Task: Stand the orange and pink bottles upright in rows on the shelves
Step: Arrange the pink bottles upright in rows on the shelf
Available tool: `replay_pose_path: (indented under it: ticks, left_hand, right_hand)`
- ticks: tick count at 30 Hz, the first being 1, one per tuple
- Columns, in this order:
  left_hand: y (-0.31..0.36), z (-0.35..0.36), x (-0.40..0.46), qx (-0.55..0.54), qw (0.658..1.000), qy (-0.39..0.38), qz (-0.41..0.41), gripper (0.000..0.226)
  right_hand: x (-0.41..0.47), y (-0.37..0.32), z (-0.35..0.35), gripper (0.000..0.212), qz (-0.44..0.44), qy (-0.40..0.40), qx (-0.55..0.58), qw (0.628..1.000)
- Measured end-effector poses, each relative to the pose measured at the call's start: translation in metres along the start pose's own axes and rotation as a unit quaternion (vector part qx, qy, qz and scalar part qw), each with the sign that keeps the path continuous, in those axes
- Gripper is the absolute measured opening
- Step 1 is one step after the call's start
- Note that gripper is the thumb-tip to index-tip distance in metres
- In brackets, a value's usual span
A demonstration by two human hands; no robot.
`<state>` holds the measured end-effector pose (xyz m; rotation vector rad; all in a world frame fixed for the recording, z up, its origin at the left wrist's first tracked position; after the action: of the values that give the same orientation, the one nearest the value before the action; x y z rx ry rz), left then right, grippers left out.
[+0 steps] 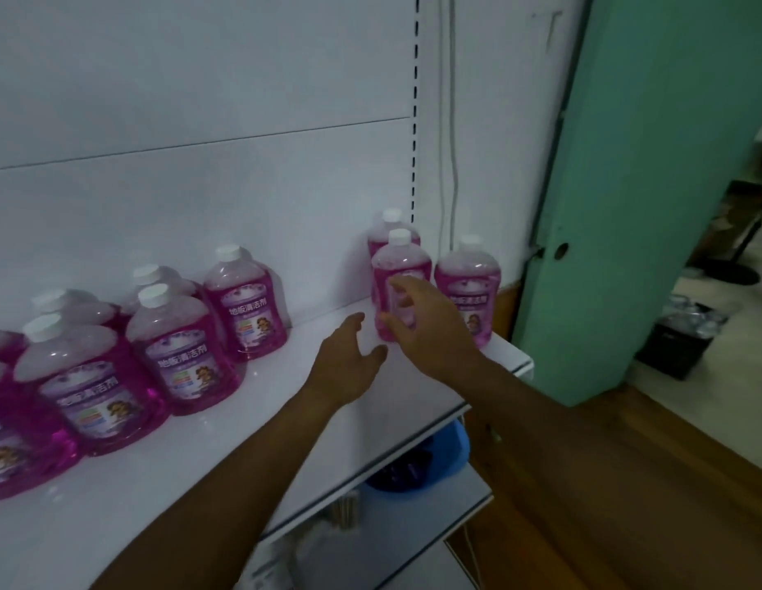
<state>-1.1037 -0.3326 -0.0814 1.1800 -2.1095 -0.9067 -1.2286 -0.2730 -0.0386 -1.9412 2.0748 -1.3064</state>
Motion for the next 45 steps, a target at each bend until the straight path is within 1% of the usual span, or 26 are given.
replay_pose_path:
  ticks: [3,5,6,8,10,12,14,15,17,20,23,25,28,30,32,35,38,40,43,45]
  left_hand:
    - [0.023,0.005,-0.003,-0.025,0.998,0.027,0.042,0.042]
    - [0.036,0.012,-0.004,-0.053,0.997,0.018,0.060,0.028]
    - [0.043,0.016,-0.004,-0.065,0.996,0.007,0.067,0.027]
    - [0.054,0.024,-0.003,-0.083,0.993,-0.011,0.081,0.032]
    - [0.063,0.032,-0.001,-0.098,0.990,-0.016,0.096,0.032]
    - [0.070,0.039,0.003,-0.100,0.989,-0.019,0.102,0.031]
    - [0.074,0.045,0.006,-0.106,0.989,-0.026,0.103,0.033]
    - [0.074,0.048,0.008,-0.111,0.988,-0.031,0.105,0.034]
    - [0.075,0.053,0.010,-0.130,0.984,-0.045,0.109,0.036]
    - [0.073,0.058,0.012,-0.153,0.979,-0.065,0.118,0.048]
    - [0.066,0.060,0.010,-0.151,0.979,-0.045,0.131,0.054]
    - [0.059,0.059,0.007,-0.140,0.981,-0.009,0.135,0.050]
    - [0.045,0.047,-0.005,-0.120,0.980,0.087,0.132,0.039]
    - [0.035,0.035,-0.017,-0.120,0.974,0.144,0.128,0.037]
    - [0.024,0.019,-0.029,-0.115,0.970,0.181,0.119,0.040]
    - [0.005,-0.010,-0.043,-0.096,0.965,0.218,0.106,0.038]
    - [-0.014,-0.038,-0.055,-0.071,0.964,0.240,0.086,0.036]
    - [-0.026,-0.052,-0.063,-0.068,0.964,0.250,0.063,0.038]
    - [-0.041,-0.065,-0.070,-0.067,0.967,0.244,0.042,0.046]
    - [-0.048,-0.068,-0.072,-0.062,0.969,0.237,0.037,0.046]
  right_hand:
    - [-0.009,0.008,-0.019,0.034,0.001,0.060,-0.021,0.998]
    - [-0.013,0.013,-0.032,0.030,0.005,0.113,-0.055,0.992]
    - [-0.015,0.016,-0.038,0.031,0.007,0.138,-0.068,0.988]
    - [-0.017,0.022,-0.050,0.039,0.004,0.180,-0.098,0.979]
    - [-0.016,0.029,-0.058,0.051,0.007,0.192,-0.135,0.972]
    - [-0.010,0.038,-0.063,0.068,0.032,0.163,-0.150,0.975]
    - [-0.002,0.050,-0.063,0.084,0.067,0.109,-0.139,0.982]
    - [0.001,0.056,-0.061,0.089,0.079,0.079,-0.129,0.985]
    - [0.006,0.061,-0.059,0.095,0.070,0.041,-0.091,0.993]
    - [0.008,0.061,-0.059,0.092,0.043,0.042,-0.019,0.998]
    - [0.008,0.062,-0.063,0.087,0.037,0.053,-0.020,0.998]
    - [0.006,0.062,-0.064,0.084,0.023,0.047,-0.021,0.998]
    - [-0.001,0.050,-0.061,0.076,-0.008,0.027,0.002,1.000]
    - [-0.003,0.037,-0.053,0.073,-0.031,0.003,0.023,0.999]
    - [-0.001,0.022,-0.040,0.071,-0.053,-0.020,0.045,0.997]
    - [0.007,-0.001,-0.009,0.071,-0.084,-0.048,0.079,0.992]
    - [0.019,-0.027,0.025,0.071,-0.110,-0.059,0.080,0.989]
    - [0.027,-0.043,0.044,0.069,-0.128,-0.080,0.102,0.983]
    - [0.040,-0.058,0.067,0.068,-0.161,-0.111,0.132,0.972]
    - [0.050,-0.066,0.080,0.068,-0.171,-0.126,0.134,0.968]
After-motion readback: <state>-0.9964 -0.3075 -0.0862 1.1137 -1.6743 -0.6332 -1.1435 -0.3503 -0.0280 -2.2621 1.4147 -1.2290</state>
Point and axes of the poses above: each hand's wrist, its own x-axis towards the middle knuckle, its own z-axis out of the palm, y = z × x, the point moved 4 cm from there along x, towards the middle knuckle, and after that the axes turned 3 degrees about -x, right-handed, at the moved point
